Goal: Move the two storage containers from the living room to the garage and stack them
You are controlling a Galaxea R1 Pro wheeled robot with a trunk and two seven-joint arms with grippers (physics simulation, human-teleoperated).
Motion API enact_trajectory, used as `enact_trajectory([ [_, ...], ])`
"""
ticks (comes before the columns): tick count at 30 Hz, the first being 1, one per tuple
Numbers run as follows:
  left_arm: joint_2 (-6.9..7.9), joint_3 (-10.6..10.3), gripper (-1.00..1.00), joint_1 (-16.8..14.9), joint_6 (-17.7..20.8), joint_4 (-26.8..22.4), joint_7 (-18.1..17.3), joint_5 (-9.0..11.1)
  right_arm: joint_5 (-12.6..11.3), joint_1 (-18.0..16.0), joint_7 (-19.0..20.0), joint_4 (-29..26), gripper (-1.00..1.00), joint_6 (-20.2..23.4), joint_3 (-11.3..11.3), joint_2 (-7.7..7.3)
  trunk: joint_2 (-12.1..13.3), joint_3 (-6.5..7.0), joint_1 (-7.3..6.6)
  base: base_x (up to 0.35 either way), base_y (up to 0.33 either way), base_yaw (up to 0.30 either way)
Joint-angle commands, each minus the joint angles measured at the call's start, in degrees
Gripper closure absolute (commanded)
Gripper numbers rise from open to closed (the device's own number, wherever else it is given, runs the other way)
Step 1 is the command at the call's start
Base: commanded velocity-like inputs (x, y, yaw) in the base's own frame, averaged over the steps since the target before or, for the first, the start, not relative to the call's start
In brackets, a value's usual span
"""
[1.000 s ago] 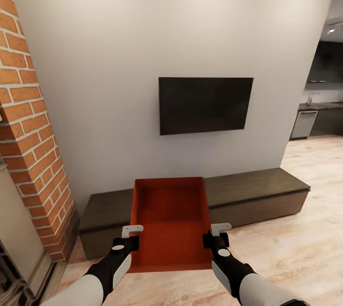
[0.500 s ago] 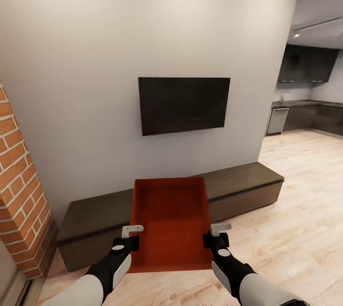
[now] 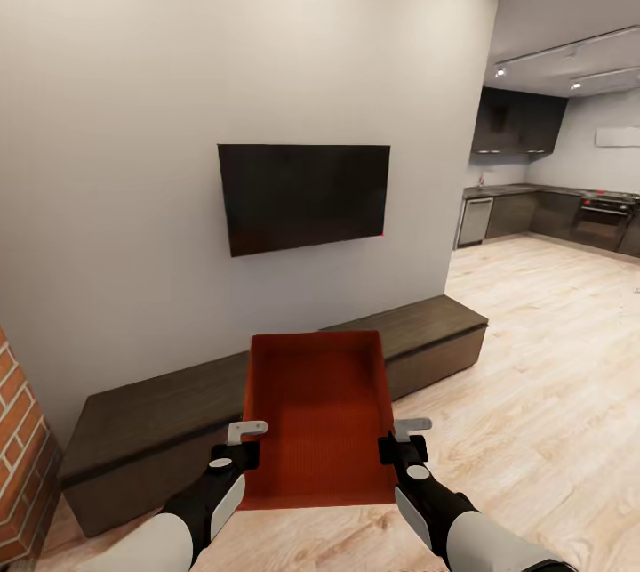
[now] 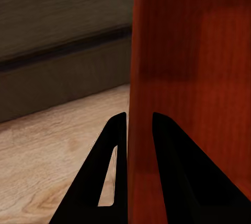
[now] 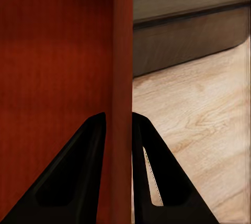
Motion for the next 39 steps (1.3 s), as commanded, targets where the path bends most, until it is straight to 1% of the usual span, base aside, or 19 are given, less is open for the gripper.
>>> enact_trajectory([
  [1, -0.04, 0.9, 1.00, 0.0, 0.3, -0.2, 1.1, -0.5, -0.9, -0.1, -2.0, 0.1, 1.00, -0.4, -1.9, 0.28, -0.1, -0.08, 0.01, 0.000, 0.000, -0.249],
  [20, -0.04, 0.9, 1.00, 0.0, 0.3, -0.2, 1.2, -0.5, -0.9, -0.1, -2.0, 0.1, 1.00, -0.4, -1.9, 0.29, -0.1, -0.08, 0.01, 0.000, 0.000, -0.249],
  [21, -0.04, 0.9, 1.00, 0.0, 0.3, -0.2, 1.2, -0.5, -1.1, -0.1, -2.0, 0.1, 1.00, -0.4, -1.9, 0.29, -0.1, -0.08, 0.01, 0.000, 0.000, -0.249],
  [24, -0.04, 0.9, 1.00, 0.0, 0.3, -0.2, 1.1, -0.5, -2.8, -0.1, -2.0, 0.1, 1.00, -0.4, -1.8, 0.22, -0.1, -0.08, 0.01, 0.000, 0.000, -0.249],
  [28, -0.04, 0.9, 1.00, 0.0, 0.3, -0.2, 1.1, -0.5, -3.8, -0.1, -2.0, 0.1, 1.00, -0.4, -1.8, 0.20, -0.1, -0.08, 0.01, 0.000, 0.000, -0.249],
  [39, -0.04, 0.9, 1.00, 0.0, 0.3, -0.2, 1.2, -0.5, -4.0, -0.1, -2.1, 0.1, 1.00, -0.4, -1.8, 0.23, -0.1, -0.08, 0.01, 0.000, 0.000, -0.249],
])
